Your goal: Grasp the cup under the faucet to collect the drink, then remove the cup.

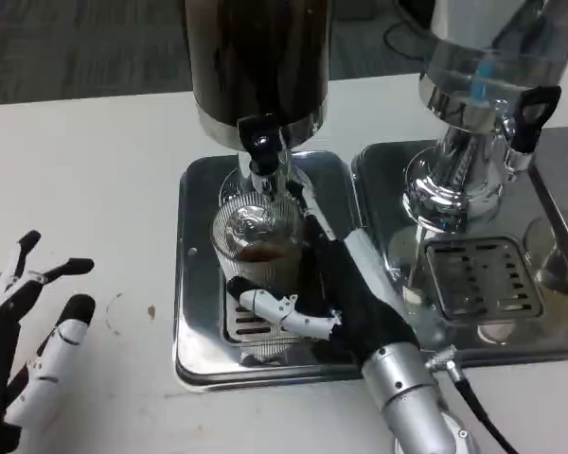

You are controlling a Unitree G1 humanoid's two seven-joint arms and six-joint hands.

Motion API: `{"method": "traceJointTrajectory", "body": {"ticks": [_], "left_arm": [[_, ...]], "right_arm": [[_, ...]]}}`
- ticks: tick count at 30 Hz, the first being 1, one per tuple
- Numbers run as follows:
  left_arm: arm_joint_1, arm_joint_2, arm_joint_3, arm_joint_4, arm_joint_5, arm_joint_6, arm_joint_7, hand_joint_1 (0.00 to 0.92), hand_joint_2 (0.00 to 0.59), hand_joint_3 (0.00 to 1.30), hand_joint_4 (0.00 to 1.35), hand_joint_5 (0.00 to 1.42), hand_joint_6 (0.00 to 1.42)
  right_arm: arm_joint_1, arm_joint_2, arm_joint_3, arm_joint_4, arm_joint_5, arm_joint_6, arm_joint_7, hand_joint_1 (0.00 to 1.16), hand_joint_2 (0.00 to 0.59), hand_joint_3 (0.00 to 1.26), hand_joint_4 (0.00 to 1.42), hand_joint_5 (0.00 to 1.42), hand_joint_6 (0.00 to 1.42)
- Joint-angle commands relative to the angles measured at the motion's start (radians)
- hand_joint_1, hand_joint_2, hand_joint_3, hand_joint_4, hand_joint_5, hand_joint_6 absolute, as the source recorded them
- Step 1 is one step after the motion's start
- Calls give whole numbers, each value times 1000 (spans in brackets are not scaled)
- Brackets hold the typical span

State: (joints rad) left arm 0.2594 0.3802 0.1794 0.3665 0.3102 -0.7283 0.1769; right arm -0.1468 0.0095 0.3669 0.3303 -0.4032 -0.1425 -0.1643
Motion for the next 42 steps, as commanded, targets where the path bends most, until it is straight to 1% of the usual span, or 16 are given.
{"method": "traceJointTrajectory", "body": {"ticks": [1,5,8,12,16,20,25,27,31,32,36,39,42], "left_arm": [[11,3,4,-12,-15,14,-2,0,242,377,7,190,7],[10,3,5,-13,-18,18,-2,0,243,383,21,193,8],[12,1,5,-16,-21,21,-2,0,243,385,24,193,8],[15,2,6,-16,-29,24,-1,0,244,387,27,193,8],[19,2,5,-22,-29,27,-1,0,248,397,41,193,8],[24,3,10,-27,-32,28,0,0,248,400,45,193,8],[29,-1,11,-33,-33,27,3,0,250,417,65,193,8],[32,-1,11,-36,-31,26,3,0,249,420,67,193,8],[32,0,10,-40,-32,29,-1,0,249,423,68,193,8],[33,1,10,-41,-32,29,-1,0,249,425,68,193,8],[34,2,10,-42,-33,30,-3,0,250,431,73,193,8],[35,2,11,-42,-32,30,-3,0,252,433,76,193,8],[34,6,12,-41,-34,29,-5,0,253,434,77,193,8]], "right_arm": [[-3,9,8,13,-2,-19,3,688,153,0,91,156,345],[-3,10,4,14,-9,-3,-4,690,153,0,101,171,367],[-1,17,-5,27,7,1,2,699,165,0,112,180,389],[-1,25,2,28,-6,-14,-13,714,165,0,140,216,425],[-8,31,0,46,1,-13,-14,738,161,3,182,275,488],[-8,36,-4,54,16,-8,-3,764,163,31,211,322,545],[-9,33,-5,54,14,-10,-4,785,164,80,236,368,573],[-5,32,-1,50,5,-12,-12,796,163,99,262,393,596],[-3,38,-7,57,13,-19,-15,818,163,135,292,428,626],[-2,40,-10,57,17,-19,-16,826,172,143,297,434,630],[-2,44,-12,56,5,-33,-47,833,174,178,325,472,689],[-2,55,-25,73,38,-33,-36,838,176,190,340,488,720],[-2,50,-16,76,22,-51,-56,855,171,206,348,505,737]]}}
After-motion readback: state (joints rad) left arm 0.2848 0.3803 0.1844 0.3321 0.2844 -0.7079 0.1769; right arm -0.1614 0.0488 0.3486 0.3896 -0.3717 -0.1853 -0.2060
